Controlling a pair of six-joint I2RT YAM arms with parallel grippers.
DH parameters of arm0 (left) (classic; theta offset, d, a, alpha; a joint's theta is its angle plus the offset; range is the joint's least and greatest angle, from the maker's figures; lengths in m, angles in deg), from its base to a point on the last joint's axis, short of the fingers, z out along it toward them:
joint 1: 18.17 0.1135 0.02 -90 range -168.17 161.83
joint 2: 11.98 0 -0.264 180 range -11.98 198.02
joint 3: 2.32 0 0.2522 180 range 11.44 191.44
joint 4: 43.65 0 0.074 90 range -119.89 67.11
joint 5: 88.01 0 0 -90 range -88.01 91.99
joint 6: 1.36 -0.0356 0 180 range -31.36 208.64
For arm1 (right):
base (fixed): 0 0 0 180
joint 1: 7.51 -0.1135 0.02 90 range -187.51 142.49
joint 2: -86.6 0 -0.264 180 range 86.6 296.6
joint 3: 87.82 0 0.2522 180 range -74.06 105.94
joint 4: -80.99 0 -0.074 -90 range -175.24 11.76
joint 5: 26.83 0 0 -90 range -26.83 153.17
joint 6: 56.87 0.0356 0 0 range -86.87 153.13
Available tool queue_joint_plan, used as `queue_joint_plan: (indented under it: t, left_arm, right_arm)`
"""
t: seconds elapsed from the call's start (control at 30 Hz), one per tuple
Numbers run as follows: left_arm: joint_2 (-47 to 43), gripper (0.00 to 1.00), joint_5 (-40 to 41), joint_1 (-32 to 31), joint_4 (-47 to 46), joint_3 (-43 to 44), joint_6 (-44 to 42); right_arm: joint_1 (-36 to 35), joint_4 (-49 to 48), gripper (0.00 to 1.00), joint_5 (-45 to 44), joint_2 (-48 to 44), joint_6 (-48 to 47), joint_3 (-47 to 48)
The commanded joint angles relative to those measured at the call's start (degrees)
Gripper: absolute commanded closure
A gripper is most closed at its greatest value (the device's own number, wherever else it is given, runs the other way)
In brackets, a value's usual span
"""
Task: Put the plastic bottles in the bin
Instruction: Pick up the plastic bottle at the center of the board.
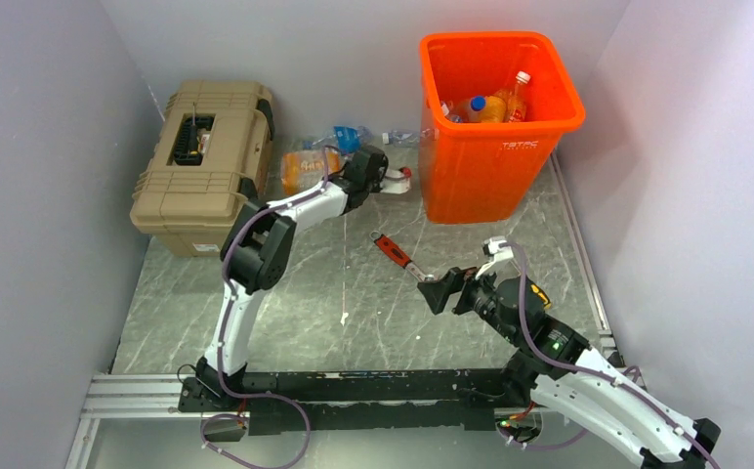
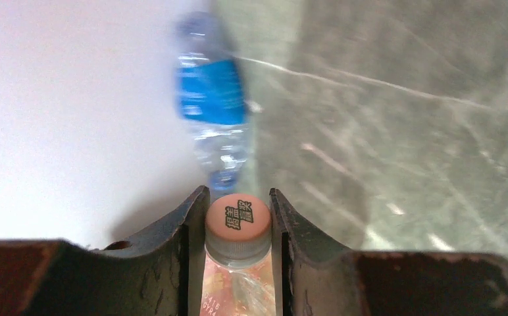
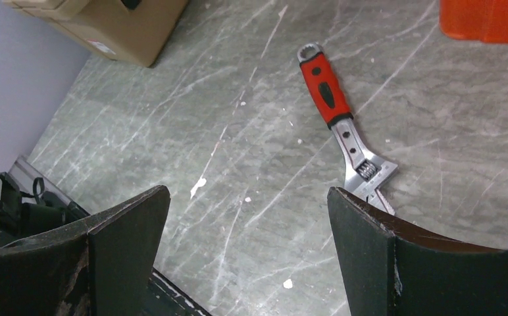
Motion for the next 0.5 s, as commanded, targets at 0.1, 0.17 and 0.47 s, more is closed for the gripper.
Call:
queue_joint_plan:
  t: [0.1, 0.17, 0.47]
  left_arm:
    - [-20.8, 1.00, 7.1, -6.2, -1.6, 8.5, 12.2]
    - [-25.6, 1.00, 3.3, -7.5, 3.1, 10.6, 20.7]
    - [-50.8, 1.00, -23.8, -8.1, -3.3, 2.7, 52.5]
  right_arm:
    - [0.0, -5.4, 0.04, 3.9, 1.0, -6.4, 8.5]
    - [-0.1, -5.9, 0.04, 5.3, 1.7, -7.6, 10.5]
    - [0.0, -6.3, 0.02, 8.9, 5.9, -13.8, 23.3]
